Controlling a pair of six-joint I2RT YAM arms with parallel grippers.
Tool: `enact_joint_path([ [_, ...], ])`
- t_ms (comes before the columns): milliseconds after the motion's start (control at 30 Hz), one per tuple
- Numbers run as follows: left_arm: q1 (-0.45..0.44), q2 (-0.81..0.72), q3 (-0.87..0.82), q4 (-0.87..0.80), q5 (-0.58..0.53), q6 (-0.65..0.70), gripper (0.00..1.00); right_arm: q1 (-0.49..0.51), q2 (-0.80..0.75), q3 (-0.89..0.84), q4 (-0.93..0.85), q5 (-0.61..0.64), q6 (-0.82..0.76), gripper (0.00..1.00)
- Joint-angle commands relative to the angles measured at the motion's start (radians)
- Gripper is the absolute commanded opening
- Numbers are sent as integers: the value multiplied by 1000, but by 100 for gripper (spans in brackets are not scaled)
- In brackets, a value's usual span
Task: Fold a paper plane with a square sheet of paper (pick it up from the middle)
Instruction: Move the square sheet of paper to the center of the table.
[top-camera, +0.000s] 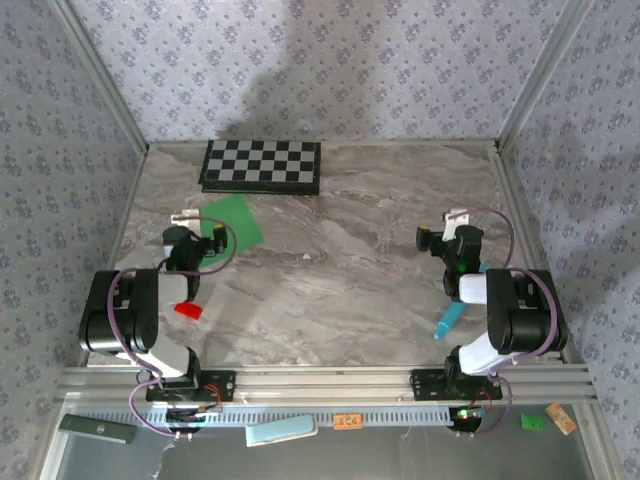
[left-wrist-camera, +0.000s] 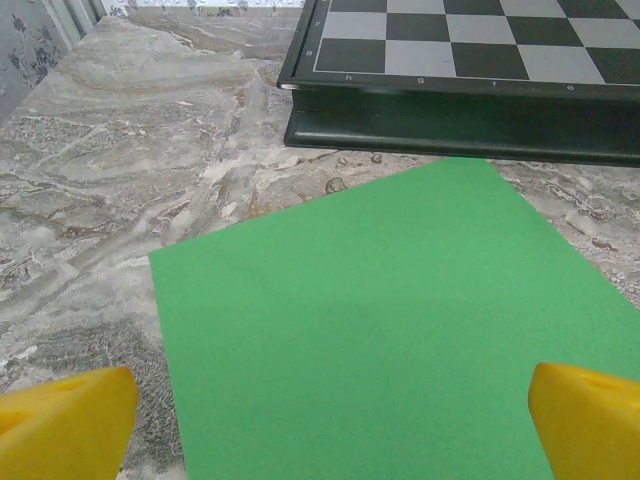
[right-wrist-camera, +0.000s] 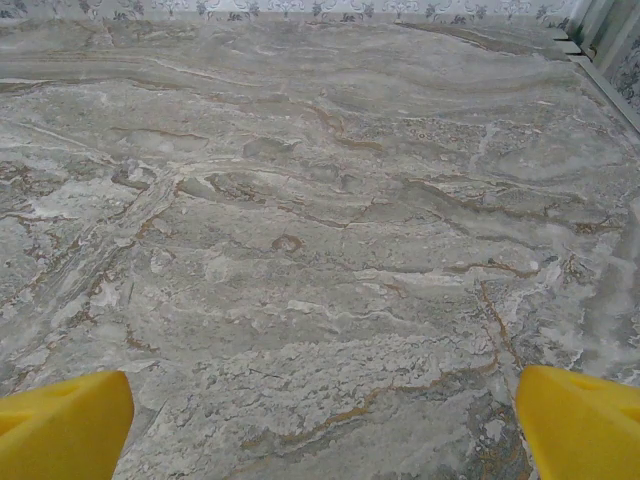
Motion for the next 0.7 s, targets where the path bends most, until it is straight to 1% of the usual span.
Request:
enact_joint_path([
  [0, 7, 7, 18, 1, 23, 15, 100, -5, 4, 8, 3, -13, 15, 100],
  [667, 18, 8, 20, -2, 44, 6, 100, -8, 7, 11, -2, -17, 16, 100],
])
